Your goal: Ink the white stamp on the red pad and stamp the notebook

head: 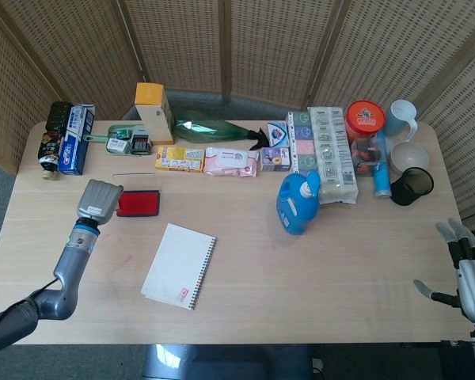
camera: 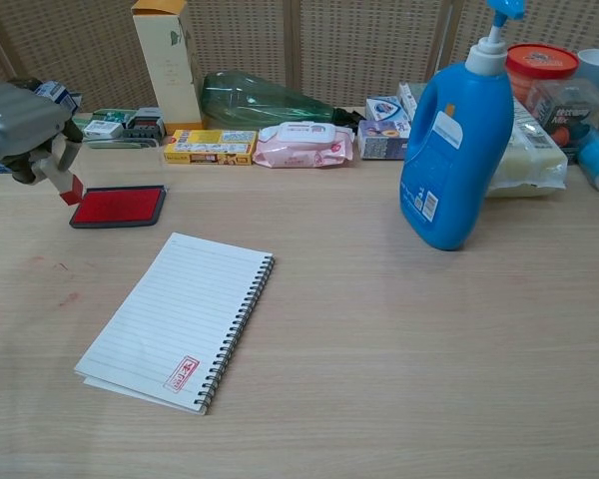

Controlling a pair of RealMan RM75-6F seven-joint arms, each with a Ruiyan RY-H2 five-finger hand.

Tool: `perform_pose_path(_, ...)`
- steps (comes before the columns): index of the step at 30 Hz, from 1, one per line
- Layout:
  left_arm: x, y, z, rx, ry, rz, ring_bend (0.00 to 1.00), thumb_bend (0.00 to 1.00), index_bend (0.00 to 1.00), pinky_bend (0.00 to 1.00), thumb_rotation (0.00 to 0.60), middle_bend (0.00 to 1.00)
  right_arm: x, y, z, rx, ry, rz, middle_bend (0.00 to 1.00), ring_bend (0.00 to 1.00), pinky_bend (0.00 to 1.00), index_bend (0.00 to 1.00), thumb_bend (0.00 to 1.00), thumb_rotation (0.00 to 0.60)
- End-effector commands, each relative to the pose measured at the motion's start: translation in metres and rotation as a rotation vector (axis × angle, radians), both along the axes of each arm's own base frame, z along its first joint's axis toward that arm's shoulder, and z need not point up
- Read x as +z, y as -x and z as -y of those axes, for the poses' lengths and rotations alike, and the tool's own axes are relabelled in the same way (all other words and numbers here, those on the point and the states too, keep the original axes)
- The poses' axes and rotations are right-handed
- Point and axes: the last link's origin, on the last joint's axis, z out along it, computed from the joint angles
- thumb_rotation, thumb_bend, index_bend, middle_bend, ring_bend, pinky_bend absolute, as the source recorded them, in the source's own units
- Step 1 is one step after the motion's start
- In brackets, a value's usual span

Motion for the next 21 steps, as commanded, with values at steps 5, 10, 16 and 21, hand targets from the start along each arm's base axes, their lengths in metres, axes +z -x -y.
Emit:
perform_pose_path(5,-0.015,-0.004,-0.008,0.005,0.012,-0.003,1.00,0.37,0.66,1.00,0.600,1.00,0.001,0.002,0.002,-0.009,0.002,0.005,0.00,0.00,0.00,0.02,0.00,0.524)
perform_pose_path(10,-0.021,-0.005,-0.009,0.005,0.020,-0.004,1.00,0.37,0.66,1.00,0.600,1.00,0.000,0.003,0.003,-0.011,-0.003,0.004,0.00,0.00,0.00,0.02,0.00,0.523)
perform_pose_path(16,-0.027,-0.003,-0.010,0.013,0.025,-0.010,1.00,0.37,0.66,1.00,0.600,1.00,-0.002,0.003,0.003,-0.011,-0.007,0.001,0.00,0.00,0.00,0.02,0.00,0.522)
perform_pose_path(21,-0.029,0.000,-0.011,0.023,0.025,-0.016,1.00,0.37,0.66,1.00,0.600,1.00,-0.002,0.003,0.003,-0.012,-0.007,0.000,0.00,0.00,0.00,0.02,0.00,0.520)
